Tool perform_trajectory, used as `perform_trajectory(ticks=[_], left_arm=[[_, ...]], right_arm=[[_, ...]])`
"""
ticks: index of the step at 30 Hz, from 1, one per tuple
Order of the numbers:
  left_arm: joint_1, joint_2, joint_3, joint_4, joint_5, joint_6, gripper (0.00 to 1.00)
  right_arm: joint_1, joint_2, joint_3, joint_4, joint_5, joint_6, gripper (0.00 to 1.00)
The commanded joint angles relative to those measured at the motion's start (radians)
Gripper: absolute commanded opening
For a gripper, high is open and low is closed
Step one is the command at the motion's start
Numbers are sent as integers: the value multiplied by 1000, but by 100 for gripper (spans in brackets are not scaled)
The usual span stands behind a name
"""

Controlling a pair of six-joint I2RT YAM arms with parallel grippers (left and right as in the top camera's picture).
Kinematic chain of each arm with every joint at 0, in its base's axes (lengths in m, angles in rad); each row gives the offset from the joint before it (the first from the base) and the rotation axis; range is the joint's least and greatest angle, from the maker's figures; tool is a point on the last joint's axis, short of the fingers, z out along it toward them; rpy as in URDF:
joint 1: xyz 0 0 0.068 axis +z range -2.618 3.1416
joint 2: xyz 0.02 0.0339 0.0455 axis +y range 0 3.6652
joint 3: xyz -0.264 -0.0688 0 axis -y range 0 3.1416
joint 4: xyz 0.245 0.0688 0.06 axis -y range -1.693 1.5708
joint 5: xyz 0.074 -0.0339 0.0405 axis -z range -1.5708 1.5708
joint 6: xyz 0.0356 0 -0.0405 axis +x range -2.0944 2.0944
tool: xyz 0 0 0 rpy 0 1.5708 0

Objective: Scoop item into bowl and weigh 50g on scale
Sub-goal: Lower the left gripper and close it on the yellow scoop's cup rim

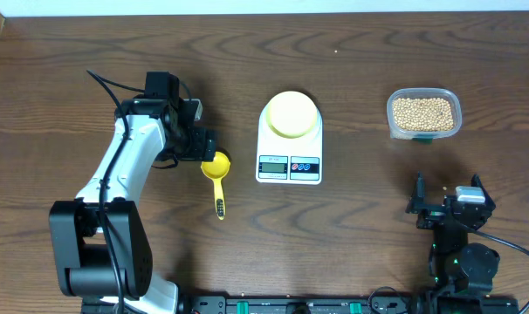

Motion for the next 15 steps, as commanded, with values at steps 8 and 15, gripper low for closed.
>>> perform_trajectory(ticks=[8, 15], left_arm=[[0, 80, -12, 5, 6, 21, 87], [0, 101, -12, 16, 6, 18, 87]], right_arm=[[0, -5, -2, -5, -6, 9, 99], [0, -5, -2, -5, -6, 9, 99]])
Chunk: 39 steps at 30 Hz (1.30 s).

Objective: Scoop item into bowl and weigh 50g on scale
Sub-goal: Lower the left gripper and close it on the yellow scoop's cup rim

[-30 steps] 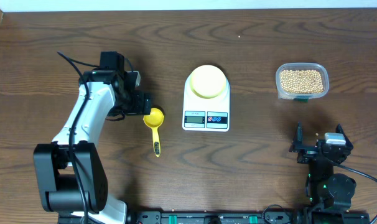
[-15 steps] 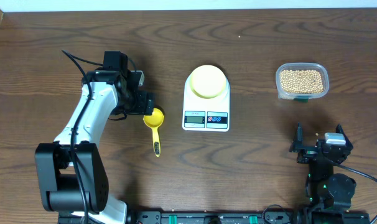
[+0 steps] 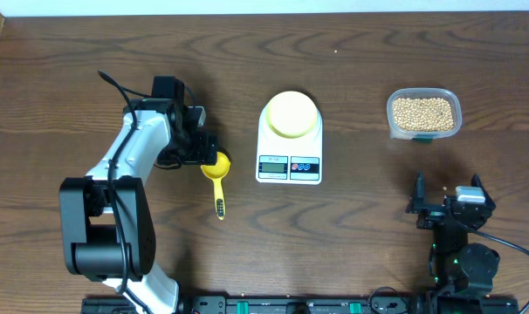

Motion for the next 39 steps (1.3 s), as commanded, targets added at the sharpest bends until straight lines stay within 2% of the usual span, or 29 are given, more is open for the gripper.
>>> perform_trajectory(ticks=[1, 25, 39], left_arm=[[0, 3, -10, 1, 5, 17, 87], [-1, 122, -10, 13, 5, 21, 87], [0, 126, -10, 24, 5, 21, 87]], right_arm=[[0, -5, -2, -5, -6, 8, 99], [0, -5, -2, -5, -6, 8, 99], [0, -5, -2, -5, -6, 9, 99]])
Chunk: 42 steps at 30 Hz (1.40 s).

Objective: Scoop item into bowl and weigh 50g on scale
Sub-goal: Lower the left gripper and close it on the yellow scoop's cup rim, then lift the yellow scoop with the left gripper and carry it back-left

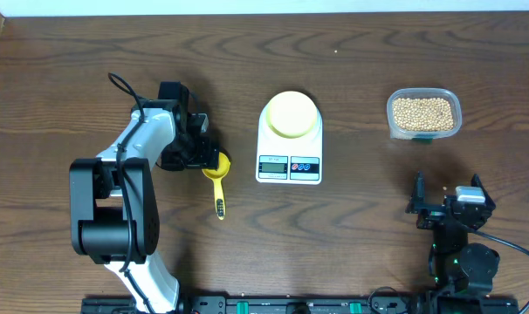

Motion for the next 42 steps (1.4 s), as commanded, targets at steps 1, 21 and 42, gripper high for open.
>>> perform_trajectory(ticks=[1, 21, 42], left_arm=[[0, 26, -10, 4, 6, 18, 87], [-1, 26, -10, 14, -119, -34, 87], [-1, 26, -10, 45, -118, -35, 44]], right_arm=[[0, -5, -2, -5, -6, 9, 99], [0, -5, -2, -5, -6, 9, 99], [0, -5, -2, -5, -6, 9, 99]])
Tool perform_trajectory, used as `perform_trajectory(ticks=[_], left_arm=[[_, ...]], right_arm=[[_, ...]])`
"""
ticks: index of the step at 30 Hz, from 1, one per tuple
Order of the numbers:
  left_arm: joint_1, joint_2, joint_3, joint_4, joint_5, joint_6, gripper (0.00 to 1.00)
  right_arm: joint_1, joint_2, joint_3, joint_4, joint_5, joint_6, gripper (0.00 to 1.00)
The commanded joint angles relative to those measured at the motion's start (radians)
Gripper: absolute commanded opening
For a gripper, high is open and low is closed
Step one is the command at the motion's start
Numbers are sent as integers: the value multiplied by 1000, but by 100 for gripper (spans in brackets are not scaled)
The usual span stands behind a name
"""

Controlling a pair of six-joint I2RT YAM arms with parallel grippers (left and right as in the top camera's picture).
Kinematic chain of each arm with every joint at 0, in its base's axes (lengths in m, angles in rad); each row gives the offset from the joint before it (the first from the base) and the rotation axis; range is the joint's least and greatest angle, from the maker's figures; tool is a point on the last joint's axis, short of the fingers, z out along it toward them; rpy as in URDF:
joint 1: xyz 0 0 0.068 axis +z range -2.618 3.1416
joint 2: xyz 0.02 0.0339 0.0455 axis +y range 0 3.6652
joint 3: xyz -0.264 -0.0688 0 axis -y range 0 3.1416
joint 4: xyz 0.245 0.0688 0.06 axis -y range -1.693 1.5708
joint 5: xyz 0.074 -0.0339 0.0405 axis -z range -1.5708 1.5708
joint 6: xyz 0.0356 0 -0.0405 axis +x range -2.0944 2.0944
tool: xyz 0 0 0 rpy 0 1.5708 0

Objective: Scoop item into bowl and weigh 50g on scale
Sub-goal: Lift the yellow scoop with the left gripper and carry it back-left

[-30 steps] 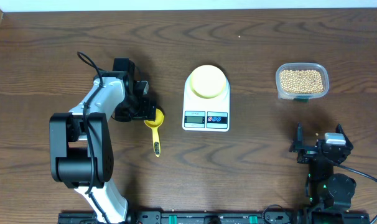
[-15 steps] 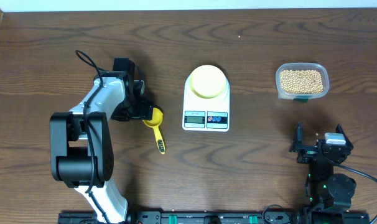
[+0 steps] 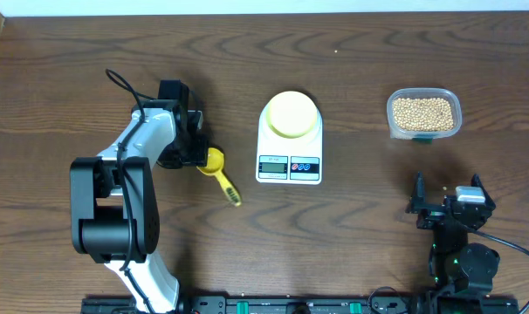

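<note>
A yellow scoop lies left of the white scale, its handle slanting down to the right. My left gripper is at the scoop's cup and appears shut on its rim. A pale yellow bowl sits on the scale's platform. A clear container of soybeans stands at the far right. My right gripper rests folded near the front right edge, far from everything; its jaws do not show clearly from above.
Brown wooden table. The left arm's base and cable take up the front left. The scale's display faces the front edge.
The scoop has turned: its handle pointed straight toward the front edge and now slants to the front right. Its cup sits slightly further back, tight against my left gripper. The right arm is unchanged.
My left gripper stood at the scoop's cup from the oldest moment, while the arm's elbow came in closer to the scoop over the following moments. The scoop lay still with its handle toward the front. Now the scoop has rotated in the gripper's hold.
</note>
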Motion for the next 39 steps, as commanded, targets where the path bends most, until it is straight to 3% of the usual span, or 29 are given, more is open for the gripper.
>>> perform_trajectory(ticks=[1, 5, 6, 28, 34, 39], left_arm=[[0, 21, -10, -3, -9, -1, 39], [0, 21, -10, -2, -9, -1, 19], [0, 21, -10, -2, -9, -1, 8], [0, 18, -7, 77, -9, 30, 8], [1, -33, 1, 96, -10, 154, 8], [1, -72, 5, 125, -70, 160, 8]], right_arm=[[0, -5, -2, -5, -6, 8, 99], [0, -5, -2, -5, -6, 9, 99], [0, -5, -2, -5, -6, 8, 99], [0, -5, -2, -5, -6, 8, 99], [0, -5, -2, -5, -6, 9, 99], [0, -5, -2, -5, -6, 8, 99]])
